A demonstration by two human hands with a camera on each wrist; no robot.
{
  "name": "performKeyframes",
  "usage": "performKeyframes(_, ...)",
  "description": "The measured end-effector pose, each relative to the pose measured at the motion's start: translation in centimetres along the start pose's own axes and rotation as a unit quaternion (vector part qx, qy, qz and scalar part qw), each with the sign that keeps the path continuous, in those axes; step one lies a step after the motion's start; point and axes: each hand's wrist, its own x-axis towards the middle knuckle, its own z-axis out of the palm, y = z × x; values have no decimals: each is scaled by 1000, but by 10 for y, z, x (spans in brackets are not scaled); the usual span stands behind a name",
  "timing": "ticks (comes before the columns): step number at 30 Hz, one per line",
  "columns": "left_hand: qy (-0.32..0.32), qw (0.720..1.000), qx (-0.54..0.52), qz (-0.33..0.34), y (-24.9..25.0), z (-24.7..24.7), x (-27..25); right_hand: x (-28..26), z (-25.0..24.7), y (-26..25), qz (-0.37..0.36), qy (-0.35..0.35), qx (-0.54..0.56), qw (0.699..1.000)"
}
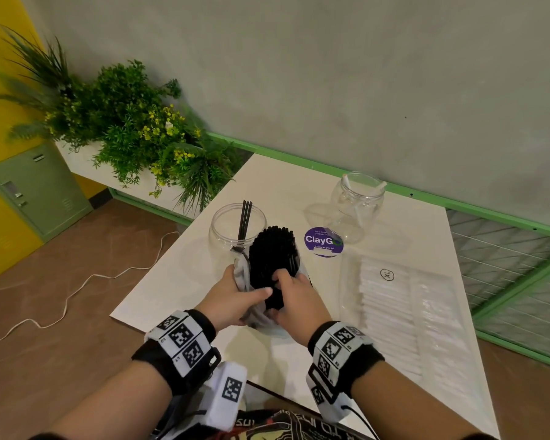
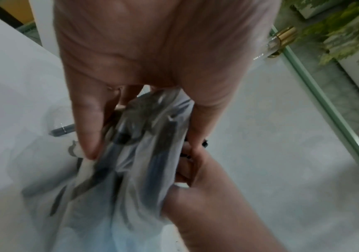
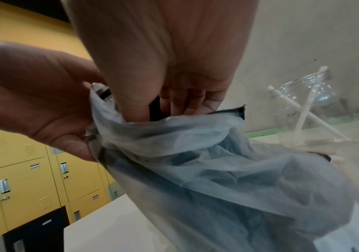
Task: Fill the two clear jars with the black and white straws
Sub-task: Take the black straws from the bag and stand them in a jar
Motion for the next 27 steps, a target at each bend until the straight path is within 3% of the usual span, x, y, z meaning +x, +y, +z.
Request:
performKeyframes(3,22,1000,19,7,-9,-3,10,3,1,4,2,0,-1,1000)
performKeyframes(12,-5,999,25,43,-20,-7,20,8,2,15,-22,10,-31,999)
performKeyframes(18,8,1000,6,24,-5,1,12,2,-5,18,-20,43,54,997)
performKeyframes(20,30,999,4,17,-3,1,15,0,-11,19,-17,71,87,993)
performKeyframes(23,46,999,-4,9,-3,-1,19,-4,-23,20,-15,175,153,972)
performKeyframes(27,44,999,8,20,-3,-1,18,-2,-45,16,-102,261,107,954)
